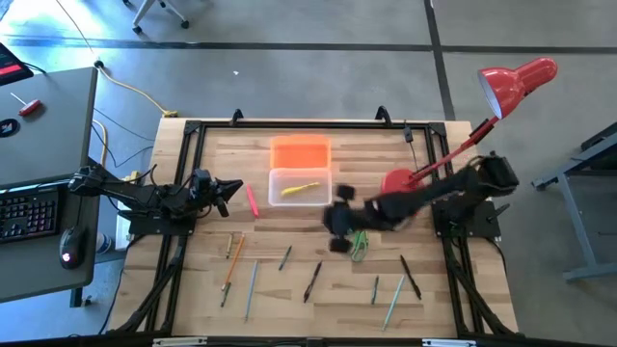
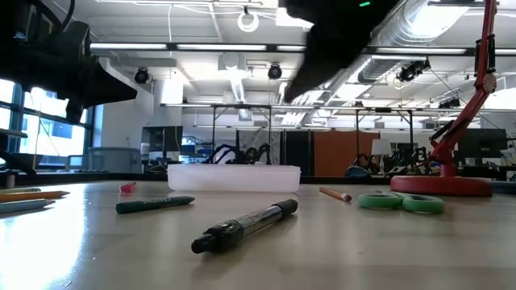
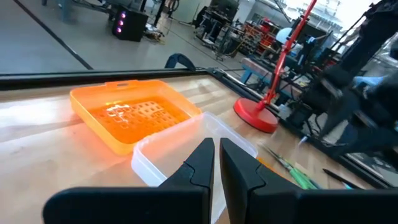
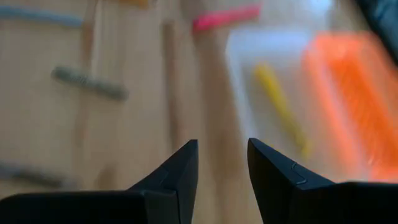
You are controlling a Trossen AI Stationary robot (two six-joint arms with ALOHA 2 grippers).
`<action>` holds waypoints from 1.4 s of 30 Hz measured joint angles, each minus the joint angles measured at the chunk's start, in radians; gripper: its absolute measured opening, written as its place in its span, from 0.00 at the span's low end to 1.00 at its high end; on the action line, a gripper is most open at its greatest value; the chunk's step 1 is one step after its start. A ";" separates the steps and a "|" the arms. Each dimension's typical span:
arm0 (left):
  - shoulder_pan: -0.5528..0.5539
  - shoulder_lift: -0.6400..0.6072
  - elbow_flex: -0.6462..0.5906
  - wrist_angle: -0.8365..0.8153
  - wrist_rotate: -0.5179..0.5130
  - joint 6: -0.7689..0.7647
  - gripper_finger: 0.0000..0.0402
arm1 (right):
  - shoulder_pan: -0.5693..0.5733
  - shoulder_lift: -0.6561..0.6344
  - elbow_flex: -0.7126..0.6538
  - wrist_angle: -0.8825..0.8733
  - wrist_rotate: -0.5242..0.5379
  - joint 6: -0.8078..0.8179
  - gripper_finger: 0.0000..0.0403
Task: Pick & place school supplies into a supply box
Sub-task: Put the right black pen into the orange supply box
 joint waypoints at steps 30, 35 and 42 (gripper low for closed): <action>0.000 0.000 0.000 -0.002 0.000 -0.056 0.14 | 0.729 -0.151 -0.368 -0.477 -0.074 1.511 0.23; 0.000 0.000 0.000 -0.003 -0.018 -0.056 0.14 | 0.729 -0.083 -0.368 -0.429 -0.081 1.522 0.23; 0.000 0.000 0.000 -0.002 -0.020 -0.056 0.14 | 0.730 -0.009 -0.362 -0.379 -0.085 1.545 0.23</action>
